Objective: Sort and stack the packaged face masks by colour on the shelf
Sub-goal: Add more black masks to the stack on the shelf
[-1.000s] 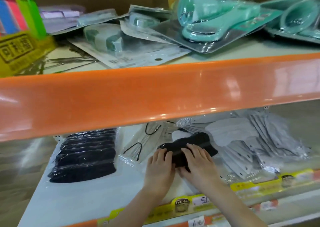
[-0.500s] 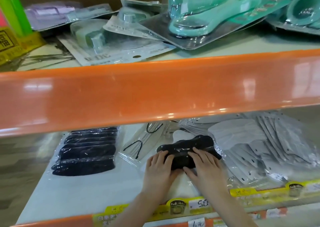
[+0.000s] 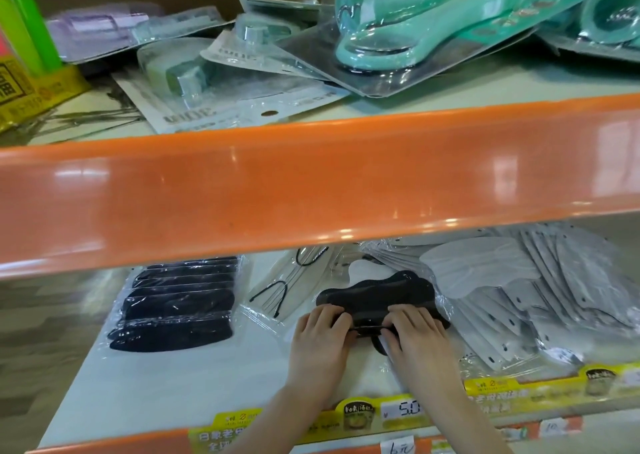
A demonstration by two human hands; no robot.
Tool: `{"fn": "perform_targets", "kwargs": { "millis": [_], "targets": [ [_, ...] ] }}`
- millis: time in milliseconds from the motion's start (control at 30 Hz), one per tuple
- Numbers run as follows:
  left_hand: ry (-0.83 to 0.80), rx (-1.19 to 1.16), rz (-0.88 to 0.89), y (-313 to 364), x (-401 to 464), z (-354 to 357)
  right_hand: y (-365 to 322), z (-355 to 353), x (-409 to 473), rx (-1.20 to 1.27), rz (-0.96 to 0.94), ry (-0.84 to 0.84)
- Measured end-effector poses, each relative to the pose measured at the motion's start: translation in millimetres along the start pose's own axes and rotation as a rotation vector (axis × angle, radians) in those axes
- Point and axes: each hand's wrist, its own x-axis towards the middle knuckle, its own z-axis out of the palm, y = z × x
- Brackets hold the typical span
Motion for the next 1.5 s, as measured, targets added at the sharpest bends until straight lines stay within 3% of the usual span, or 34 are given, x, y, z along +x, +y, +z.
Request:
{"fn": "perform_targets", "kwargs": {
  "millis": [300, 567, 667, 800, 1100, 1267, 1500],
  "targets": [
    [0.167, -0.038, -0.015, 1, 2, -8, 1, 0, 0, 0.001, -0.021, 0.046],
    [0.003, 0.088, 0.028, 3, -6, -22, -6, -6, 2, -0.018, 0.053, 0.132],
    [0.026, 0.117, 0.016, -6, -5, -30, -21, -6, 7, 0.008, 0.037, 0.137],
    [0.126, 0.075, -0.005, -30, 3, -47, -47, -6, 17, 0.031, -0.026, 0.173],
    [0.28, 0.217, 0.185, -89, -6, -104, -93, 15, 39, 0.108, -0.099, 0.07],
    [0.295, 0.261, 0.128, -129, -26, -129, -137, 30, 54, 0.157, -0.206, 0.114],
    [0.357, 0.317, 0.044, -189, -45, -156, -187, 60, 69, 0.144, -0.262, 0.026]
  ]
}}
